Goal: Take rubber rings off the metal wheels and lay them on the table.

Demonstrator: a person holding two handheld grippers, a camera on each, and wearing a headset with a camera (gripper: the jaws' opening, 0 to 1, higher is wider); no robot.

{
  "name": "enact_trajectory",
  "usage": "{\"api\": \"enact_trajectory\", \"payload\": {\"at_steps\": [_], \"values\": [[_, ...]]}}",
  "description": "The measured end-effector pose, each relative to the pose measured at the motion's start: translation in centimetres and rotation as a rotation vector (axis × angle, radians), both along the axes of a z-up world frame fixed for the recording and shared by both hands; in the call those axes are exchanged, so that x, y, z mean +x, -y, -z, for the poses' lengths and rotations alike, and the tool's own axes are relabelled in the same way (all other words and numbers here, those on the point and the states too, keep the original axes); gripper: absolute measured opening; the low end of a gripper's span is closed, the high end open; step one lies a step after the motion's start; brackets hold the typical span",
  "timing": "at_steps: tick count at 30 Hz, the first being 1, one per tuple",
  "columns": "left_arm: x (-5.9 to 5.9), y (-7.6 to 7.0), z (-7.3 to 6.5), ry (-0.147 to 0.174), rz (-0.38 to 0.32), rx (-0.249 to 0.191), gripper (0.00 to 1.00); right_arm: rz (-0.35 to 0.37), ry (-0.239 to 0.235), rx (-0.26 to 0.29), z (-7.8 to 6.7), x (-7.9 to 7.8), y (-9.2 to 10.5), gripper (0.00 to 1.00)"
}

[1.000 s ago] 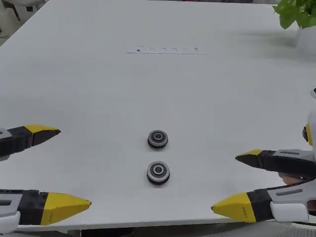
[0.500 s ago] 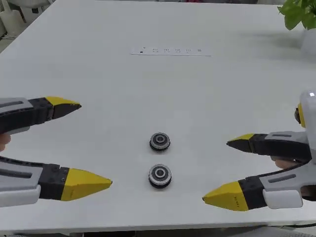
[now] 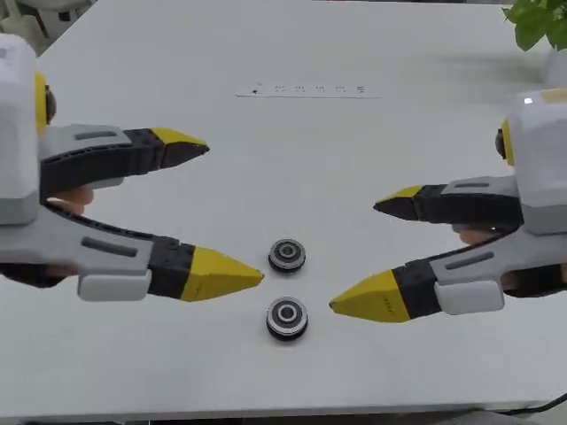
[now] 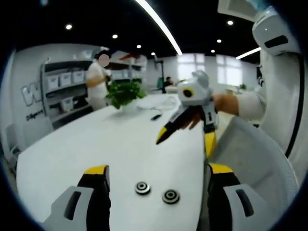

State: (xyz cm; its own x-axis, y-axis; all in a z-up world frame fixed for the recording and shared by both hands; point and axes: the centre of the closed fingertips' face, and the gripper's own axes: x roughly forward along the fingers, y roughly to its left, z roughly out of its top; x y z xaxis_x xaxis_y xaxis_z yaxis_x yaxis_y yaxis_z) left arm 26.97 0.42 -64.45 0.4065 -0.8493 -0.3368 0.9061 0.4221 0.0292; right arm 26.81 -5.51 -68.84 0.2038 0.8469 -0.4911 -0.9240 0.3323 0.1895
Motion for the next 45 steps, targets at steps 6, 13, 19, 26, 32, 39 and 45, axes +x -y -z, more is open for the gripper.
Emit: {"api": "enact_trajectory", "payload": {"at_steps": [6,13,19,26,32,39,45], "values": [[0.3,1.3,2.9,-0.017,0.036,0.026,0.79,-0.018,-0.009,0.008,2.0,0.5,-0.7,0.76],[0.6,1.6,5.9,-0.038,0.031,0.006,0.7,-0.066,0.0,0.046,3.9,0.0,-1.7,0.67],[0.4,2.4,7.1,0.004,0.071,0.036,0.61,-0.112,0.006,-0.004,6.5,-0.6,-2.1,0.58],[-0.1,2.9,9.5,-0.03,0.1,0.055,0.51,-0.144,-0.007,-0.036,8.7,-1.1,-2.4,0.49],[-0.4,3.1,10.9,-0.061,0.107,0.068,0.42,-0.154,-0.01,-0.057,9.8,-1.4,-2.5,0.41],[-0.2,3.0,11.7,-0.08,0.097,0.072,0.36,-0.154,-0.006,-0.086,10.8,-1.5,-2.9,0.36],[-0.9,3.5,12.6,-0.088,0.122,0.094,0.3,-0.169,0.007,-0.109,11.4,-1.8,-3.0,0.32]]}}
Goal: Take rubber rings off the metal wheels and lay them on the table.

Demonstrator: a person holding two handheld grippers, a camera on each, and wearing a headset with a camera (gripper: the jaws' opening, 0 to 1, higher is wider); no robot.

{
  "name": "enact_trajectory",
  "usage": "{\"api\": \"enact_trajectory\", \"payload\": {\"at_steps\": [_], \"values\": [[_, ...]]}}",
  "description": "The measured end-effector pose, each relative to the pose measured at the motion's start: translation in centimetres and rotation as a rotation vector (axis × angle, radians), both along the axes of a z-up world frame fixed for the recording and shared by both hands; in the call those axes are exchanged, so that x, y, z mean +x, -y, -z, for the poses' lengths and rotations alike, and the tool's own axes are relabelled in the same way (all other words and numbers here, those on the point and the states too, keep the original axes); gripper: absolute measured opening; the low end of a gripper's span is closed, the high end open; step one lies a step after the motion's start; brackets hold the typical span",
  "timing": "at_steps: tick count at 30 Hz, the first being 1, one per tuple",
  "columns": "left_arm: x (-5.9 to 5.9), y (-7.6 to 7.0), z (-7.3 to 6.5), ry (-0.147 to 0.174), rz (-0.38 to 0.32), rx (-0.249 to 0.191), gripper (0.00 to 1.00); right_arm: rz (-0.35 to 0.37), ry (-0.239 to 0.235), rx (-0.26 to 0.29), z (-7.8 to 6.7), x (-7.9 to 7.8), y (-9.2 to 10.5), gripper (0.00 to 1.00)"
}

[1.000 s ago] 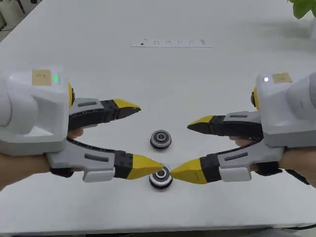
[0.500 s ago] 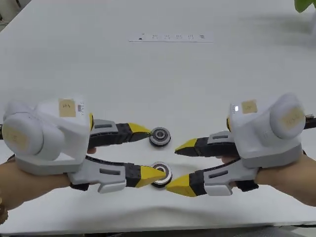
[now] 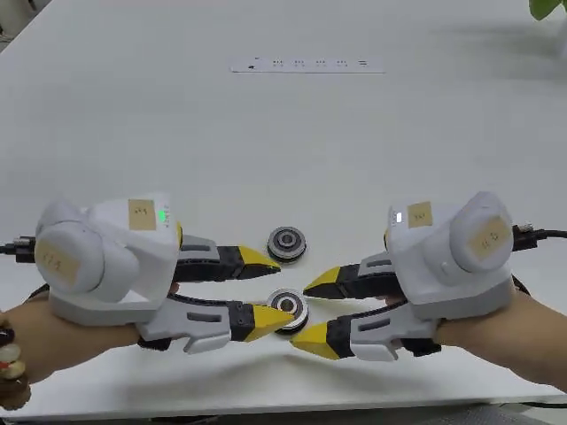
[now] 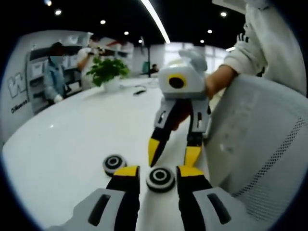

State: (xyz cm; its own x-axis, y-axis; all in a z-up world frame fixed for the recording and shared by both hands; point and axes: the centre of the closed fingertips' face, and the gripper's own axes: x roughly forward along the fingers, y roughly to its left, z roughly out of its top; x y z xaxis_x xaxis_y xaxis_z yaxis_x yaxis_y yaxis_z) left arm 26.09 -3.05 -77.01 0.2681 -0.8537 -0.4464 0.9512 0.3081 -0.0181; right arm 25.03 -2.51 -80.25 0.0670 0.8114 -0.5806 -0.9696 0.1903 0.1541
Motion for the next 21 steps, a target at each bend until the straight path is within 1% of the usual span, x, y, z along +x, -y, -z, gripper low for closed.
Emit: {"api": "enact_trajectory", "payload": {"at_steps": [3,5,6,9,12,16,19,20,21], "values": [[0.2,0.1,0.7,0.005,0.004,0.023,0.25,0.002,0.01,-0.007,0.1,0.1,0.0,0.3],[0.5,-0.2,1.2,0.013,0.001,0.039,0.23,0.001,0.019,-0.013,0.2,0.1,0.0,0.3],[0.7,-0.2,1.3,0.013,-0.002,0.04,0.23,0.001,0.019,-0.013,0.2,0.1,0.0,0.29],[0.7,-0.4,1.4,0.001,-0.011,0.031,0.22,0.013,0.009,-0.006,0.2,0.2,0.0,0.28],[0.4,-0.3,1.6,-0.015,-0.004,0.034,0.2,0.024,0.009,-0.004,0.3,0.4,0.1,0.24],[0.0,-0.2,2.1,-0.019,0.013,0.051,0.19,0.034,0.011,-0.003,0.2,0.7,0.2,0.23],[0.2,-0.2,2.1,-0.02,0.011,0.049,0.16,0.026,0.01,-0.009,0.3,0.5,0.3,0.21],[0.3,-0.1,2.1,-0.013,0.013,0.049,0.16,0.027,0.011,-0.014,0.4,0.6,0.3,0.2],[0.4,-0.1,2.2,-0.015,0.009,0.052,0.16,0.026,0.01,-0.016,0.4,0.6,0.4,0.19]]}}
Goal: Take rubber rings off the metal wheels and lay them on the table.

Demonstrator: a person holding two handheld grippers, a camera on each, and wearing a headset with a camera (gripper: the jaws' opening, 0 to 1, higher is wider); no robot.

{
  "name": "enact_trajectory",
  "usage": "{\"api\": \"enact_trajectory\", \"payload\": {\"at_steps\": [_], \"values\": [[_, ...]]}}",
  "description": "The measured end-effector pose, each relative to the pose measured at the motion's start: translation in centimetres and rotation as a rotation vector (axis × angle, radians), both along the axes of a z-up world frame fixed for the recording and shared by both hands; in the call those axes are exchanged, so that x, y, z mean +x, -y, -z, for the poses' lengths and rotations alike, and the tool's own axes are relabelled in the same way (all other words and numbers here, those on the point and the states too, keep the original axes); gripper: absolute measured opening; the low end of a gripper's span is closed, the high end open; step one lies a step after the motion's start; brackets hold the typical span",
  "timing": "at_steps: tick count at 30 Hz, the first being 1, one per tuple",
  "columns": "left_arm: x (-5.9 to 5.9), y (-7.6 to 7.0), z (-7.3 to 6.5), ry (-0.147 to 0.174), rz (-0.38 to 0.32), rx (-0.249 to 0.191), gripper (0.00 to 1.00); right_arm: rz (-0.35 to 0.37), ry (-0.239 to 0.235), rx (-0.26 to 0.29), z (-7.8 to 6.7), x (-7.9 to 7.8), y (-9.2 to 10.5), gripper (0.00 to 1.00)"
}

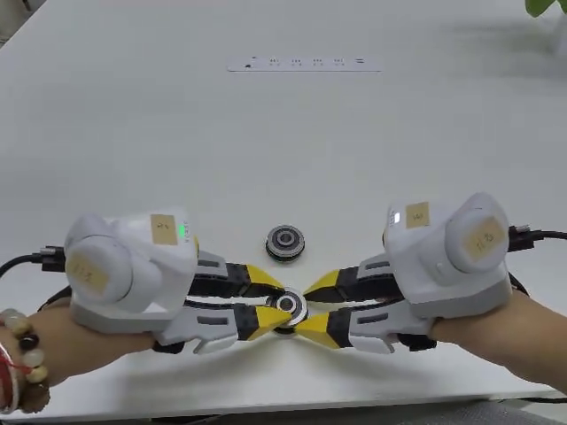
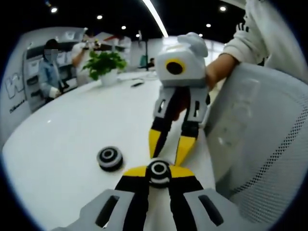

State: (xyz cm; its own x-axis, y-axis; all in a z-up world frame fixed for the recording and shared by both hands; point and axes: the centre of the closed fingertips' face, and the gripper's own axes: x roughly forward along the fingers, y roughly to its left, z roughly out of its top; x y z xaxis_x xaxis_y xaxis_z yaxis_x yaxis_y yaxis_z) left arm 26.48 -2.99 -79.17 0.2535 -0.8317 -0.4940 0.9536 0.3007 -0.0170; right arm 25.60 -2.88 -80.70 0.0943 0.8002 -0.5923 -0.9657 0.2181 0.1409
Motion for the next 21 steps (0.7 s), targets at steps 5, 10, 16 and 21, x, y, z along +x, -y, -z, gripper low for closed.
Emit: {"api": "enact_trajectory", "payload": {"at_steps": [5,10,16,21], "values": [[0.11,0.18,0.04,0.002,0.002,-0.004,0.15,-0.008,0.006,-0.01,0.05,-0.03,0.1,0.17],[0.31,0.29,0.23,-0.003,0.0,-0.007,0.14,-0.013,0.014,-0.022,0.15,-0.02,0.24,0.14],[0.35,0.29,0.25,-0.001,-0.002,-0.008,0.14,-0.016,0.014,-0.032,0.2,-0.04,0.34,0.11],[0.23,0.19,0.19,-0.001,-0.004,-0.01,0.14,-0.013,0.01,-0.036,0.24,-0.05,0.41,0.07]]}}
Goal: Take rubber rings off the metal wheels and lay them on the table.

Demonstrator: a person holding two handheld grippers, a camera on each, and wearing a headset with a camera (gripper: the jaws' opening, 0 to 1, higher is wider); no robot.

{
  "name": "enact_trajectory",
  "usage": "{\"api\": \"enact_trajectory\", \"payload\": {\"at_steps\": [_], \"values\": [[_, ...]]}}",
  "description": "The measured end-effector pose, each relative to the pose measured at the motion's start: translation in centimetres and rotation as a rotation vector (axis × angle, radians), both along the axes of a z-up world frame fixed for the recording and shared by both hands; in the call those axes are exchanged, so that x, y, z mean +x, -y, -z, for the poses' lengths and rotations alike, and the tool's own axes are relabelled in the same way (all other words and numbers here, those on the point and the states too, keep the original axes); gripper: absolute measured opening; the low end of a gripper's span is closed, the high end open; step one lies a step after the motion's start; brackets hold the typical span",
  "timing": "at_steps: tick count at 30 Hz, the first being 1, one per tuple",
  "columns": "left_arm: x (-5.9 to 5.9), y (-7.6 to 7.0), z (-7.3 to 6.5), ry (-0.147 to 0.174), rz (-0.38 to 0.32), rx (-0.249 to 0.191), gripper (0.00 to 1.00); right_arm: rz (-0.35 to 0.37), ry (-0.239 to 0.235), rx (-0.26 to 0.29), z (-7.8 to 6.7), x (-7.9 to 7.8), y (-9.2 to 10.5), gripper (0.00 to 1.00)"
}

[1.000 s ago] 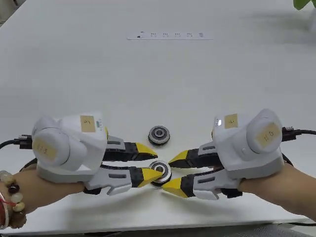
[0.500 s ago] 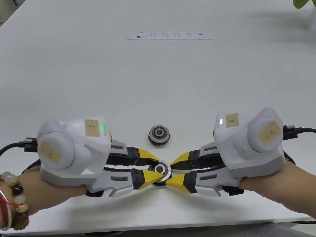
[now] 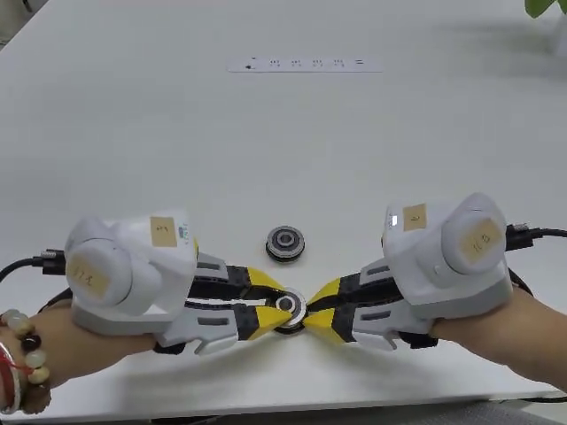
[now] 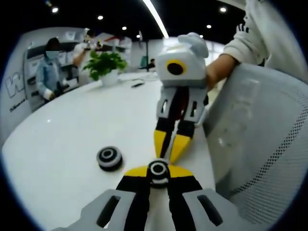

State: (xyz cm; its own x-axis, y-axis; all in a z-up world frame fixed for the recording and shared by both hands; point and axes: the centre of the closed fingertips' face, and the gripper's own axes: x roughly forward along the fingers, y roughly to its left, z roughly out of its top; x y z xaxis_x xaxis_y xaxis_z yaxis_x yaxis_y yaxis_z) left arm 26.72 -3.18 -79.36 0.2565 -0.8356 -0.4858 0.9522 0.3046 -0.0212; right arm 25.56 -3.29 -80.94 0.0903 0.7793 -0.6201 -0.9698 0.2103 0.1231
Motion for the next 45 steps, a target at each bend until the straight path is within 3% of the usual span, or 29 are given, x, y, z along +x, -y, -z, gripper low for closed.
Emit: {"api": "enact_trajectory", "payload": {"at_steps": [12,15,20,25,28,38,45], "values": [[-0.3,-0.2,-0.1,0.004,0.001,0.0,0.14,0.03,-0.033,-0.015,0.0,0.1,0.1,0.02],[-0.3,-0.2,-0.2,0.006,0.002,0.001,0.14,0.08,-0.08,-0.014,0.0,0.4,0.3,0.0],[-0.4,-0.2,-0.2,0.01,0.003,0.003,0.14,0.095,-0.088,-0.016,0.1,0.4,0.4,0.0],[-0.4,-0.3,-0.2,0.01,0.001,0.004,0.14,0.158,-0.15,0.011,-0.1,0.8,0.6,0.0],[-0.4,-0.3,-0.2,0.011,0.001,0.004,0.14,0.214,-0.237,0.037,-0.3,0.8,0.7,0.0],[-0.5,-0.3,-0.2,0.009,0.002,0.003,0.14,0.272,-0.312,0.07,-0.5,1.0,0.9,0.0],[-0.6,-0.2,-0.2,0.007,0.004,0.001,0.14,0.327,-0.397,0.109,-0.7,1.2,1.1,0.0]]}}
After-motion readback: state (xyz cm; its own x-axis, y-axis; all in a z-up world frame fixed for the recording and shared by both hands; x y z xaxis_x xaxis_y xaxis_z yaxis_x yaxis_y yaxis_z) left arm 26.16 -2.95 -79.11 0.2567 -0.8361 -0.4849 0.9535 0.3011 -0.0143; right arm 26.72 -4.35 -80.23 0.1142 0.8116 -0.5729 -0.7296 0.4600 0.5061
